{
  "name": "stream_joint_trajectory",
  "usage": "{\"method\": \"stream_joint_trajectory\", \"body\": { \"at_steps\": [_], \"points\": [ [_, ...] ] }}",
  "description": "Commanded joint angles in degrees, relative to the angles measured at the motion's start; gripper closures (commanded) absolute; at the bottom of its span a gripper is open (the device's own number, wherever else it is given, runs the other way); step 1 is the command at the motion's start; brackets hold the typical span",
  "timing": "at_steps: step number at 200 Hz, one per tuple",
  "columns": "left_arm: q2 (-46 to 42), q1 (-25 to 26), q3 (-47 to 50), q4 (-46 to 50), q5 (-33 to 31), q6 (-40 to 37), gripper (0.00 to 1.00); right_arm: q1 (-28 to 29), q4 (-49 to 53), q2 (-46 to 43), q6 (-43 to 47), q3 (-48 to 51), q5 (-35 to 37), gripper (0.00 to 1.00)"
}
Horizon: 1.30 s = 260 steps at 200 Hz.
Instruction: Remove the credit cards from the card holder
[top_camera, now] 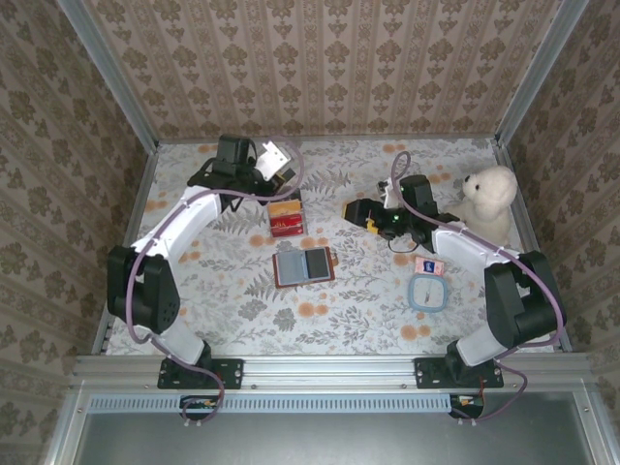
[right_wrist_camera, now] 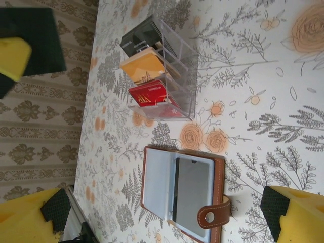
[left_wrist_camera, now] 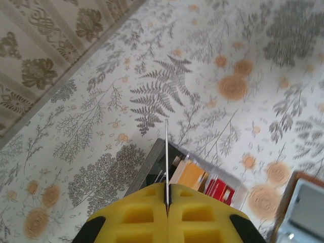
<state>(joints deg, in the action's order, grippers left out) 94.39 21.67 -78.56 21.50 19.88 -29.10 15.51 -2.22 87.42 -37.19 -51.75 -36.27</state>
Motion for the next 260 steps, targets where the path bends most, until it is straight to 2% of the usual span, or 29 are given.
{"method": "stream_joint_trajectory", "body": {
  "at_steps": [1, 43, 68, 87, 175, 197, 230, 260],
  "points": [
    [1.89, -0.30, -2.93, 3.89, 1.90, -12.64, 1.00, -0.30, 2.53, -0.64, 2.27, -2.64, 2.37, 0.00],
    [8.45, -2.09, -8.31, 8.98, 2.41, -20.66, 1.00, -0.39, 2.21, 0.54, 0.38, -3.84, 0.54, 0.00],
    [11.89, -2.91, -10.22, 11.37, 4.34, -28.63, 1.00, -0.39, 2.83, 1.47, 0.28, -4.75, 0.42, 0.00],
    [14.36, -3.46, -12.46, 13.27, 6.78, -31.86, 1.00, -0.35, 3.04, 1.86, 0.04, -5.11, 0.66, 0.00],
    [24.88, -5.03, -24.65, 23.92, 10.77, -36.46, 1.00, -0.21, 0.46, 1.91, -2.90, -4.02, 0.41, 0.00],
    [26.90, -5.14, -26.97, 27.03, 10.62, -37.42, 1.00, -0.17, -1.14, 2.64, -4.34, -3.72, 0.24, 0.00],
    [28.13, -5.15, -27.29, 26.81, 9.00, -37.18, 1.00, 0.10, -1.30, 3.99, -5.17, -4.56, 0.13, 0.00],
    [28.22, -5.15, -26.69, 24.13, 8.45, -35.33, 0.88, 0.41, -1.18, 4.87, -5.35, -5.32, 0.14, 0.00]
  ]
}}
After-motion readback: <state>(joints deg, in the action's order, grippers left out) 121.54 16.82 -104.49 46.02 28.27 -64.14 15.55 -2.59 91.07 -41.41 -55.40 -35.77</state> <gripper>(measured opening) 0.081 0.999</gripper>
